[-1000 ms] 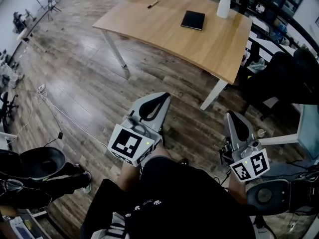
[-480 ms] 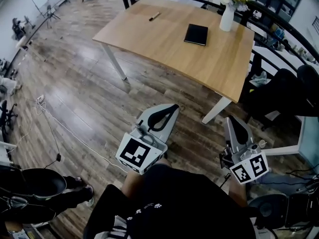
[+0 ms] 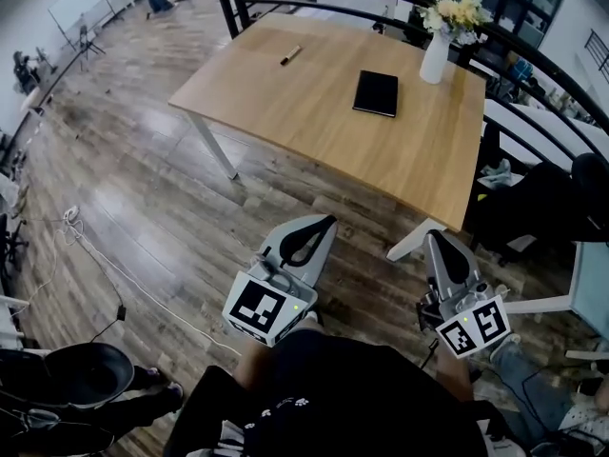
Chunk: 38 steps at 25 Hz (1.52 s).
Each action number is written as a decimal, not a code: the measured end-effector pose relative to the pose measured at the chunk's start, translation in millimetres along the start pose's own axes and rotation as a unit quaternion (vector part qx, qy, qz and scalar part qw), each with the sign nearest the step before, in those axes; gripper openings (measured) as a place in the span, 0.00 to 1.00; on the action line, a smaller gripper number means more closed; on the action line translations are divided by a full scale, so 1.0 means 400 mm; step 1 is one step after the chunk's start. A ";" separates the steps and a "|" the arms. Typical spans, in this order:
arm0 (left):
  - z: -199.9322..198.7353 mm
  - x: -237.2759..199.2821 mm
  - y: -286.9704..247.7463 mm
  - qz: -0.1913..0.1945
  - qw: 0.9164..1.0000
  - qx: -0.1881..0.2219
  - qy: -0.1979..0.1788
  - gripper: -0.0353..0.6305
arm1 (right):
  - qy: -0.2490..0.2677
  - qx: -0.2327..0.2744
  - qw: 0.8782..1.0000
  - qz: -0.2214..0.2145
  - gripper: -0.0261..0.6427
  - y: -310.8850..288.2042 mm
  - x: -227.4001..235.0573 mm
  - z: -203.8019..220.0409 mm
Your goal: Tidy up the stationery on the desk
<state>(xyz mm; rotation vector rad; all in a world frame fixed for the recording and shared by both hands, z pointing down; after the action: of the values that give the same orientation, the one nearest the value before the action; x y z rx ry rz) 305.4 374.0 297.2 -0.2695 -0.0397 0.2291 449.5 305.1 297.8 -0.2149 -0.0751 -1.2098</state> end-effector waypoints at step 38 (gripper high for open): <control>0.021 -0.652 0.141 -0.087 0.996 0.019 0.021 0.04 | 0.002 -0.021 0.998 -0.062 0.03 -0.666 -0.153 -0.051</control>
<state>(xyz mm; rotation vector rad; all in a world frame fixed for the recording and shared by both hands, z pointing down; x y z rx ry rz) 38.8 369.2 288.1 -0.2310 -0.0176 0.0506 178.1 267.9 300.5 -0.2482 -0.0596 -1.3354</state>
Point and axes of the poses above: the fingertips, and each gripper's own axes: y backward along the fingers, x to its right, z out of its underside, the point moved 1 cm from there along y, backward along the fingers, and after that the axes turned 12 degrees about -x, right-handed, at the moved point
